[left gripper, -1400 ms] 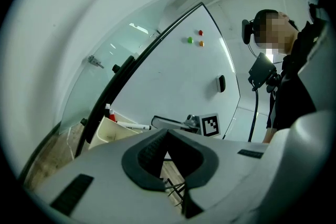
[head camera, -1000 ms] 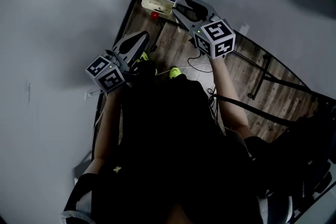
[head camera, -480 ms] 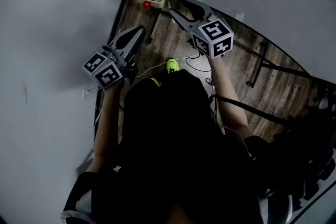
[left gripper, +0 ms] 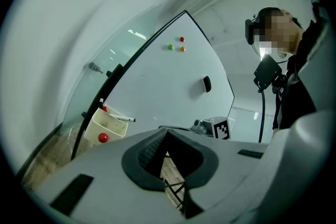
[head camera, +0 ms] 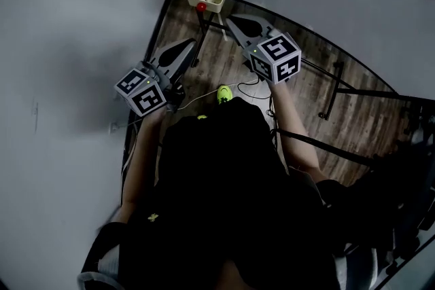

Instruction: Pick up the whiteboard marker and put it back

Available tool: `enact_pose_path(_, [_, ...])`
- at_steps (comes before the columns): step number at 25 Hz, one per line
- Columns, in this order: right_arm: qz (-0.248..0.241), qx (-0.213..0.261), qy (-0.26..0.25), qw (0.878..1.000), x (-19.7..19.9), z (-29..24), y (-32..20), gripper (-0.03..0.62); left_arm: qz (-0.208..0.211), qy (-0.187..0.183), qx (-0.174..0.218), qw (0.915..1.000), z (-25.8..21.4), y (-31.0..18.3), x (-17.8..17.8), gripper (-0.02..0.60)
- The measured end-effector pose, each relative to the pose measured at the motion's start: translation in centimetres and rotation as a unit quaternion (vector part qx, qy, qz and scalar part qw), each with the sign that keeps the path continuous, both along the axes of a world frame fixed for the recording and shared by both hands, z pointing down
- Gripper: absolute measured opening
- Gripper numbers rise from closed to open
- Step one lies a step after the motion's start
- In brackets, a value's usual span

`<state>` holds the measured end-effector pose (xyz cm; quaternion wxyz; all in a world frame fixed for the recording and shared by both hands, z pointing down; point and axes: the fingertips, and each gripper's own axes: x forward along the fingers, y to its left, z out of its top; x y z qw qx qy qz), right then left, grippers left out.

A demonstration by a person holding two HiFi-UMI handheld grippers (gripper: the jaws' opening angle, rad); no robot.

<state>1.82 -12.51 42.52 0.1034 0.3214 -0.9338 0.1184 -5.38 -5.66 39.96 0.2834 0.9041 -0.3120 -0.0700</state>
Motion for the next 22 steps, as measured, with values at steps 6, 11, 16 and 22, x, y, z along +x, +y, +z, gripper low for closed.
enact_pose_path(6, [0.002, 0.001, 0.013, 1.000, -1.1, -0.2, 3.1, -0.005, 0.018, 0.003, 0.005, 0.9998, 0.2, 3.0, -1.1, 0.003])
enact_pose_path(11, [0.008, 0.000, 0.021, 1.000, -2.2, -0.4, 6.9, -0.006, 0.033, 0.012, 0.005, 0.9994, -0.2, 6.4, -1.8, 0.003])
enact_pose_path(16, [0.025, 0.004, 0.024, 0.999, -3.3, -0.7, 11.3, -0.006, 0.051, 0.020, 0.009, 0.9985, -0.4, 10.2, -2.9, 0.003])
enact_pose_path(22, [0.046, -0.005, 0.021, 0.999, -4.5, -0.3, 17.4, -0.006, 0.073, 0.017, 0.010, 0.9971, -0.1, 14.8, -4.0, 0.003])
